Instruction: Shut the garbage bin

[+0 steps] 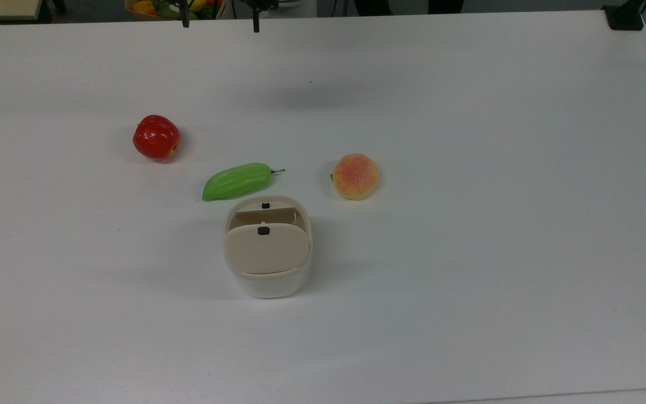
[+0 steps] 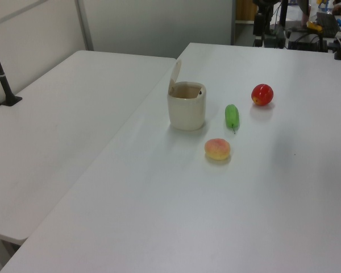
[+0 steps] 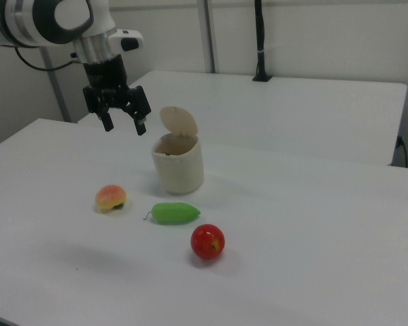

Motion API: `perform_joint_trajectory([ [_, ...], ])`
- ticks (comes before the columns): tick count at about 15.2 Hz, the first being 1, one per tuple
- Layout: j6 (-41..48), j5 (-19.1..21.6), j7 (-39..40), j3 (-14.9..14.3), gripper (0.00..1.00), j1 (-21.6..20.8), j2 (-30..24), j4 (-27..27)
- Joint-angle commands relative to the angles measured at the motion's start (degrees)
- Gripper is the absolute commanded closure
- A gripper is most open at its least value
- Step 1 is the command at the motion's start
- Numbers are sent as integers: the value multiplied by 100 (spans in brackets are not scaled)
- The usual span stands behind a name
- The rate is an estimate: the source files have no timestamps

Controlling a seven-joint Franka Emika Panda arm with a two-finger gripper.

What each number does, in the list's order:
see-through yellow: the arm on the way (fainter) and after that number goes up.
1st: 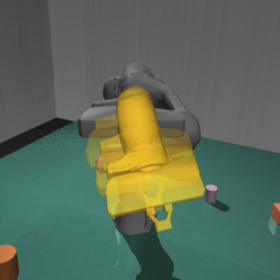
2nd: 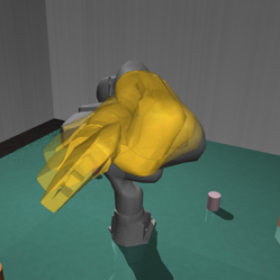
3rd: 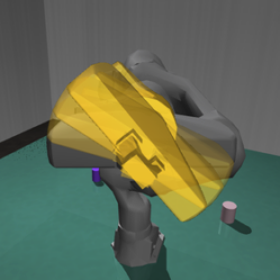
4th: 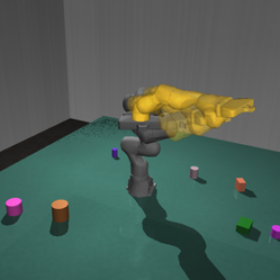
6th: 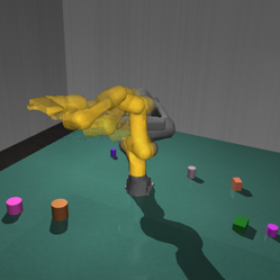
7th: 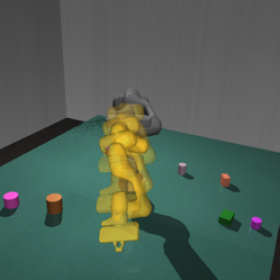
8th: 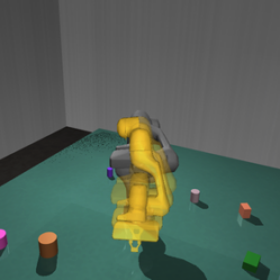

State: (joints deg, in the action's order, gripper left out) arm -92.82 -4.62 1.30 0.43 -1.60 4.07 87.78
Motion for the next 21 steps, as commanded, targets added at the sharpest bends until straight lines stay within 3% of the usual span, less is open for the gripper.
perform_joint_trajectory([
  [1, 141, -75, -78, -17, 0, -33, -187, 152],
  [21, 202, 84, 336, -17, 0, -86, -99, 152],
])
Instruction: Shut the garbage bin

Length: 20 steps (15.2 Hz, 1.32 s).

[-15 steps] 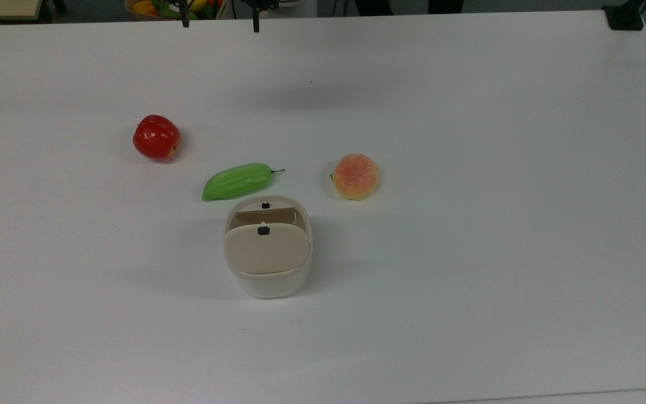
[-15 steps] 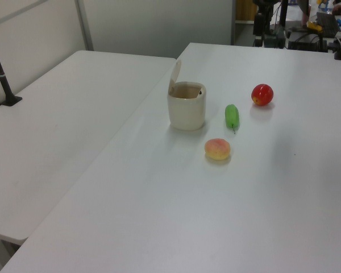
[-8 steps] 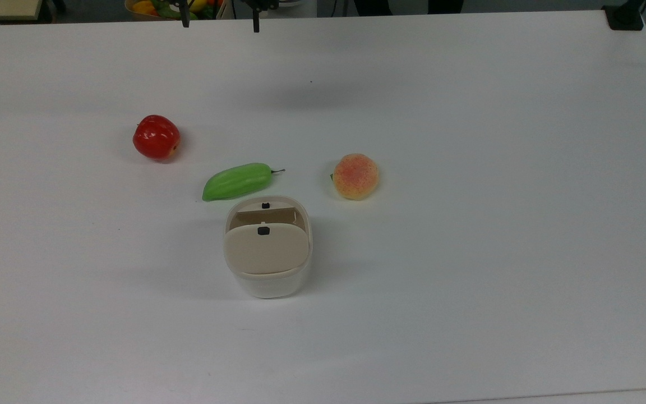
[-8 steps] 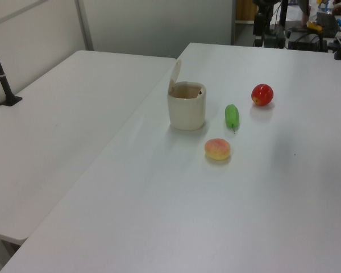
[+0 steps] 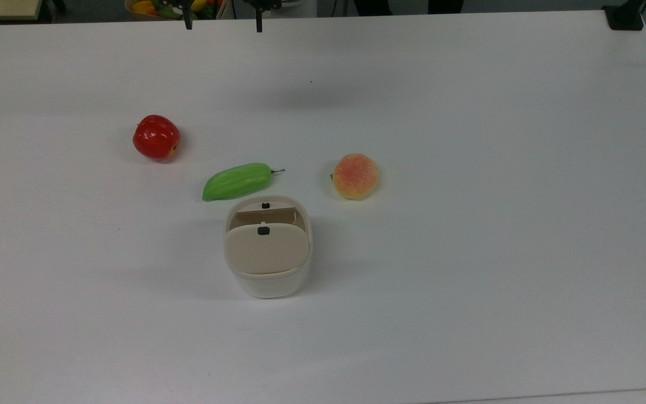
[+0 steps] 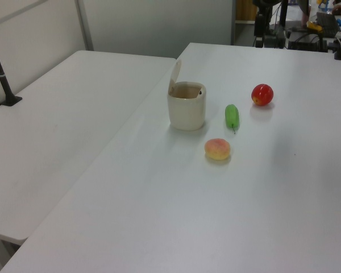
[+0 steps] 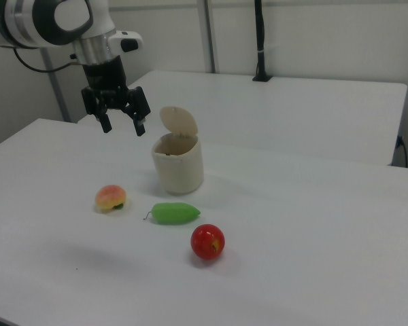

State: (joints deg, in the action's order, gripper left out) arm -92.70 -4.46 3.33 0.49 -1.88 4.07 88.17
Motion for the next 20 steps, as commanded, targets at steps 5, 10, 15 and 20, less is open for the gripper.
perform_joint_trajectory([
  [5, 191, 68, 89, -22, 0, -59, -99, 113],
  [10, 191, 68, 133, -22, 80, -59, -99, 104],
  [15, 182, 68, 168, -22, 100, -50, -90, 113],
  [20, 86, 68, 185, -22, 100, -50, 23, 78],
])
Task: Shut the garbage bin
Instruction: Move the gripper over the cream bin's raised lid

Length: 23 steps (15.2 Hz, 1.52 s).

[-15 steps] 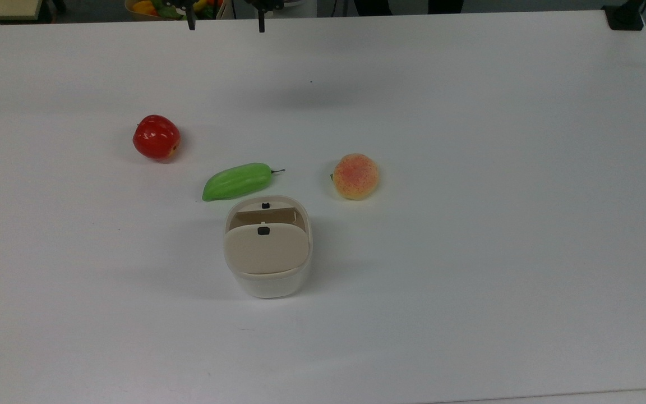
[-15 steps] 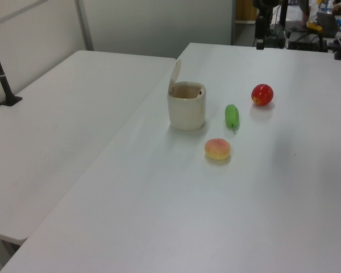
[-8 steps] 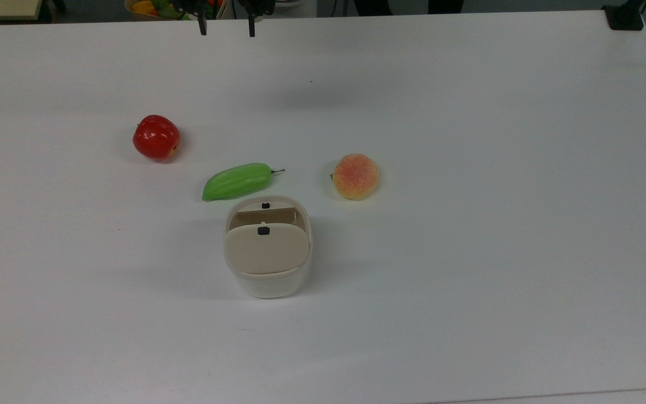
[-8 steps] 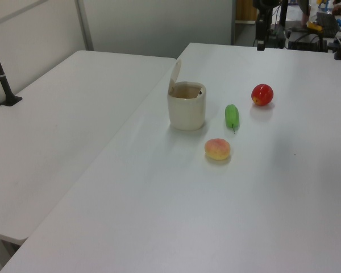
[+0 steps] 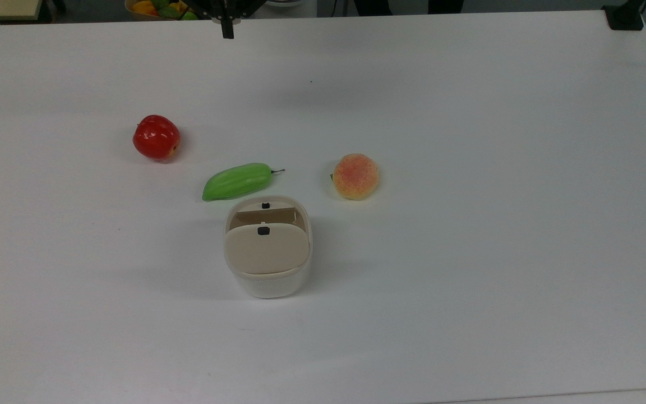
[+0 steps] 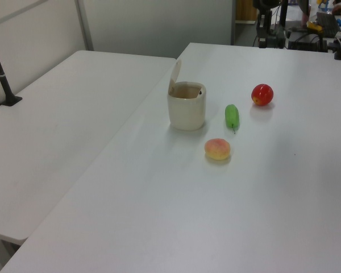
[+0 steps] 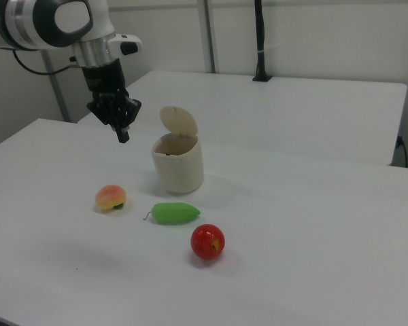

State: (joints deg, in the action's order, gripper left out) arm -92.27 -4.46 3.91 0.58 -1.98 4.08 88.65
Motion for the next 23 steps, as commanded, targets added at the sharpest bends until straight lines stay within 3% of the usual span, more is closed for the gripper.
perform_joint_trajectory([
  [1, 43, 68, 127, -32, 100, -48, 127, -40],
  [4, -298, 94, 110, -23, 100, -57, 243, -103],
  [10, -2072, 428, 39, 4, 100, -75, 532, -103],
  [23, -5800, 507, 13, 21, 100, -127, 1622, -191],
])
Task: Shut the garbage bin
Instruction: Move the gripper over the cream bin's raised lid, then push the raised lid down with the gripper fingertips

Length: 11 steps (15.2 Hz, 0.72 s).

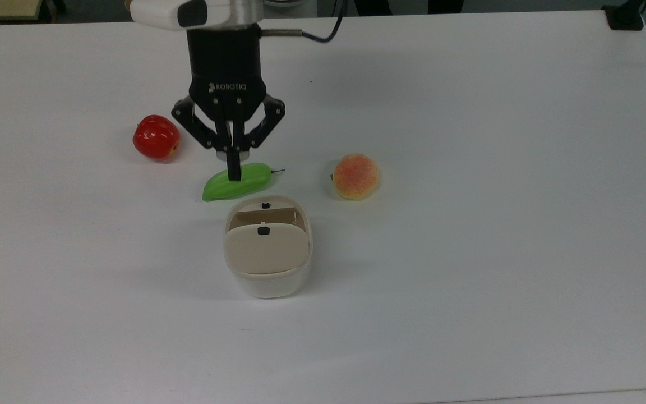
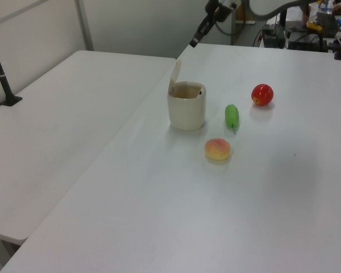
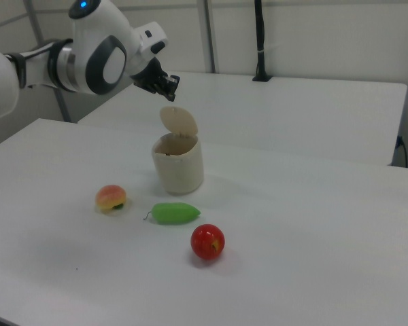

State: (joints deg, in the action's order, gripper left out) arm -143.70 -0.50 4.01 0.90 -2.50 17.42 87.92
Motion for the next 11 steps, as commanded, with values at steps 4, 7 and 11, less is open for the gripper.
perform_joint_trajectory([
  [4, -1589, 121, -92, -11, 100, -128, 613, -108],
  [7, -2144, 112, -154, -11, 100, -234, 859, -108],
  [11, -2198, 129, -154, -11, 100, -243, 886, -108],
])
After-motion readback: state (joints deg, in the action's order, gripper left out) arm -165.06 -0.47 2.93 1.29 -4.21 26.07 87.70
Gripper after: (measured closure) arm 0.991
